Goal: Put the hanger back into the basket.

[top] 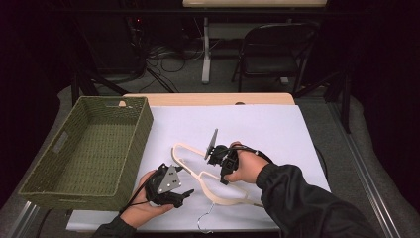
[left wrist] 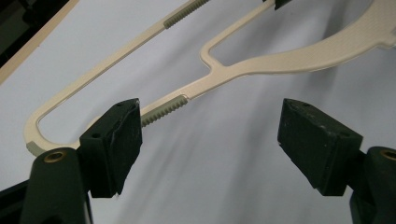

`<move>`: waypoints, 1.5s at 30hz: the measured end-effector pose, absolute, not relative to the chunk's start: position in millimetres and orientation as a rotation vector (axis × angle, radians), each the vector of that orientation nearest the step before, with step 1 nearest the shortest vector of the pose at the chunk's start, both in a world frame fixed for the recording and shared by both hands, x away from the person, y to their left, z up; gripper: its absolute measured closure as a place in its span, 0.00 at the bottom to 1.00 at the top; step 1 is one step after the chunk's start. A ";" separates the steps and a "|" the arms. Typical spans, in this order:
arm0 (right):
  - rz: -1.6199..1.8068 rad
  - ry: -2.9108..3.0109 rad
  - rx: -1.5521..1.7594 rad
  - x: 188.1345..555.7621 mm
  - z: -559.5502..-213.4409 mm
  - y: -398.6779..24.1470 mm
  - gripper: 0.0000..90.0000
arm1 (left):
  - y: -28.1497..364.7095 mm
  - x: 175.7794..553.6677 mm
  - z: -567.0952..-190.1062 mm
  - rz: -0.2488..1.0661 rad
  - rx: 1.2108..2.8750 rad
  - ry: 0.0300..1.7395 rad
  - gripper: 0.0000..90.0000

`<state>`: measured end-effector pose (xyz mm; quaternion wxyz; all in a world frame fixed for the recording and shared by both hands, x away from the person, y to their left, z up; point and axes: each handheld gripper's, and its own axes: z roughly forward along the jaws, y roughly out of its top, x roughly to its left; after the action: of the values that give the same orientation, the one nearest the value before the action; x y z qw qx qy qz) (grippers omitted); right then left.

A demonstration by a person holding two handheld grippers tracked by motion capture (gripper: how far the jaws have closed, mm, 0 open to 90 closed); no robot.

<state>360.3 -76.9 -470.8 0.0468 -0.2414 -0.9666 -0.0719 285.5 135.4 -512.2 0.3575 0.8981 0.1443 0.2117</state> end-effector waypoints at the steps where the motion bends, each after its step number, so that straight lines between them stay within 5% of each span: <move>1: -0.228 -2.940 -0.737 360.1 -471.2 -76.4 0.95 | 135.4 285.5 -512.2 0.547 2.318 0.372 0.25; 23: -0.234 -2.954 -0.669 361.3 -466.4 -56.2 0.95 | 122.2 298.9 -520.6 0.570 2.346 0.316 0.29; 45: -0.235 -2.955 -0.664 364.4 -469.7 -56.4 0.95 | 113.3 298.5 -525.1 0.592 2.369 0.130 0.45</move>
<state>364.4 -56.4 -469.7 0.0521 -0.2183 -0.9714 -0.0773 298.5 113.3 -525.1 0.3412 0.9107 0.0500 0.2274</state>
